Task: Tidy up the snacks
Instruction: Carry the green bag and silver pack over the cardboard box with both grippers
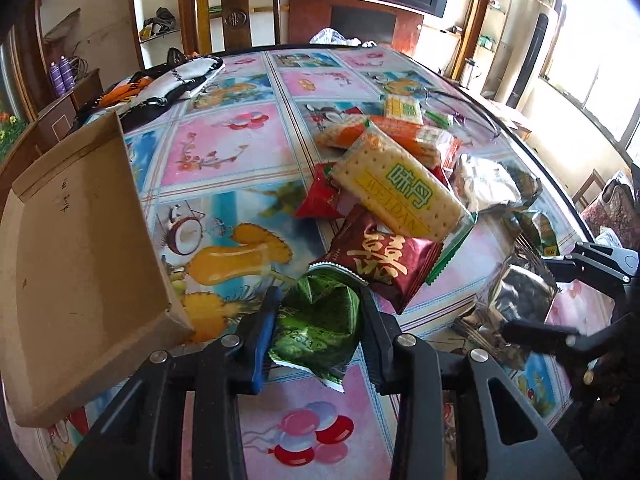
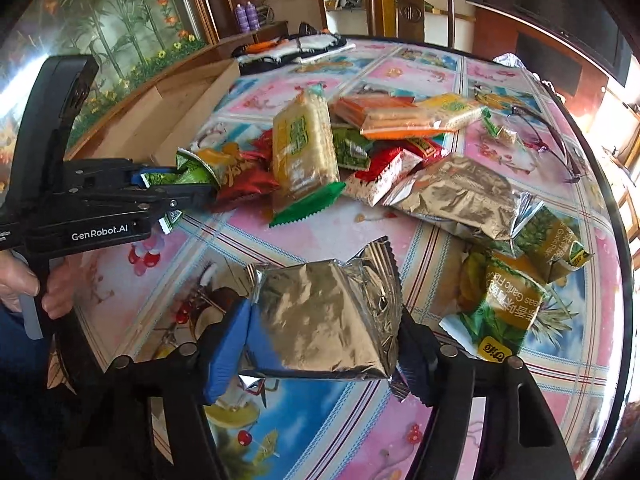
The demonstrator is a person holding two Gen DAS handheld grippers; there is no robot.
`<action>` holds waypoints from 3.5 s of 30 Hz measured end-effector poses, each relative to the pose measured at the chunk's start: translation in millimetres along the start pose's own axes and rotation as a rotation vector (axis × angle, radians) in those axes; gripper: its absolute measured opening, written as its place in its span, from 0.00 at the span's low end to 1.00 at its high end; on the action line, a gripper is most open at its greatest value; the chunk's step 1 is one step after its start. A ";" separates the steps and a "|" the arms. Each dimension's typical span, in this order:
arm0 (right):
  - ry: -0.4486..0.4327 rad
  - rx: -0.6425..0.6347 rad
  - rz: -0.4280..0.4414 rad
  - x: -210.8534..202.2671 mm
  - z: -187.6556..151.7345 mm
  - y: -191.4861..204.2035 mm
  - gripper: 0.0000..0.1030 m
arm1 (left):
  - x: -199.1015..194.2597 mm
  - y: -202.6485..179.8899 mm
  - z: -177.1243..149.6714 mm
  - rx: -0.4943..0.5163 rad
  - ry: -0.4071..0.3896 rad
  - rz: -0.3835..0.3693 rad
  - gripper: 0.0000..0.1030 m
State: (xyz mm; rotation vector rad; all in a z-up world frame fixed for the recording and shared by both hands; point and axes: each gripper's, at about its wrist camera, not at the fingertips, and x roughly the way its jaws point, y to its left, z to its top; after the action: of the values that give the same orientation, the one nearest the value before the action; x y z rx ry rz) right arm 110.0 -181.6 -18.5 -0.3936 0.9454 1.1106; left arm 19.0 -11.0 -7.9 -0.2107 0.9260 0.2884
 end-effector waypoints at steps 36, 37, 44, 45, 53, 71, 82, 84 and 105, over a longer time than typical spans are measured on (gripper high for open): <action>0.225 -0.324 0.322 14.9 2.9 12.9 0.87 | -9.8 18.6 -5.0 -0.054 -0.019 -0.045 0.35; 0.222 -0.312 0.314 13.3 0.0 12.3 0.87 | -9.1 17.3 -5.1 -0.052 -0.018 -0.048 0.35; 0.154 -0.302 0.142 17.7 -3.5 20.2 0.81 | -10.7 17.6 -6.4 -0.056 -0.008 -0.042 0.35; 0.154 -0.312 0.127 18.4 -3.8 22.1 0.79 | -12.3 19.0 -7.1 -0.060 -0.011 -0.041 0.35; 0.072 -0.263 0.075 5.7 7.0 29.4 0.62 | -18.1 30.0 -5.2 -0.096 -0.032 -0.062 0.35; -0.104 -0.075 0.184 12.0 64.1 58.6 0.62 | -52.9 87.9 0.5 -0.218 -0.131 -0.083 0.35; -0.132 -0.038 0.255 35.3 104.1 98.5 0.62 | -72.9 163.4 8.5 -0.353 -0.197 0.021 0.35; -0.142 -0.039 0.269 40.2 115.0 107.5 0.62 | -71.2 174.4 13.4 -0.363 -0.202 0.037 0.35; -0.172 0.098 0.326 109.8 214.1 154.1 0.62 | -14.8 276.5 43.4 -0.569 -0.133 0.140 0.35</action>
State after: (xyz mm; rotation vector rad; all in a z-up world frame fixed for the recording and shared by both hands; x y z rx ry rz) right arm 82.1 96.4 41.3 -0.0617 0.9264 1.3637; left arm -48.7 260.1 14.3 -0.6431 0.7107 0.6873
